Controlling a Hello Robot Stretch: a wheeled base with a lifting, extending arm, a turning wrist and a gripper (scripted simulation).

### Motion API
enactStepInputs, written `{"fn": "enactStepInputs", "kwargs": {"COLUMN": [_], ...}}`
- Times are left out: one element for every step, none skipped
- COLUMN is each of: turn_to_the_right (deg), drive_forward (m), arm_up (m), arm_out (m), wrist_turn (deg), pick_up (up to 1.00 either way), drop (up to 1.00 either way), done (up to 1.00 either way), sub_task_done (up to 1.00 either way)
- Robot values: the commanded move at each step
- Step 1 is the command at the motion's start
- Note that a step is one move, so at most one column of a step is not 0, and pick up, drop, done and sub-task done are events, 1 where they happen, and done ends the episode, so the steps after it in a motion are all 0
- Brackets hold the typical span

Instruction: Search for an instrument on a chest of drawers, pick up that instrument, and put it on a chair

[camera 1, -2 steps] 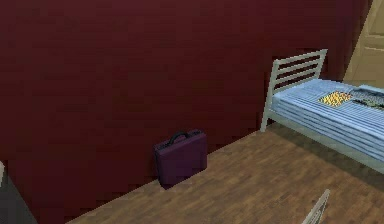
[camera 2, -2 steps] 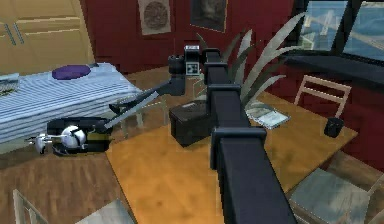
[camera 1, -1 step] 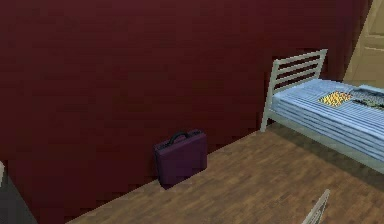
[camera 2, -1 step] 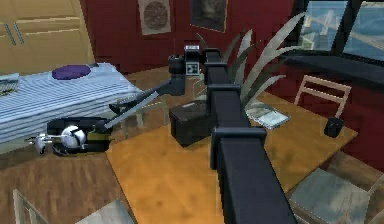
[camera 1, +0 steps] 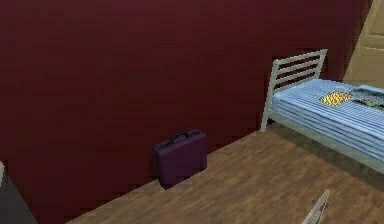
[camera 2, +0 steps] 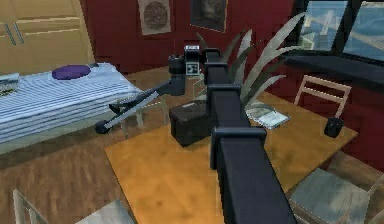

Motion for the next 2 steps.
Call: {"fn": "enactStepInputs", "kwargs": {"turn_to_the_right": [0.0, 0.0], "drive_forward": [0.0, 0.0], "arm_up": [0.0, 0.0], "arm_out": [-0.1, 0.0], "wrist_turn": [0.0, 0.0], "pick_up": [0.0, 0.0], "drop": [0.0, 0.0], "done": [0.0, 1.0], "sub_task_done": [0.0, 0.0]}}
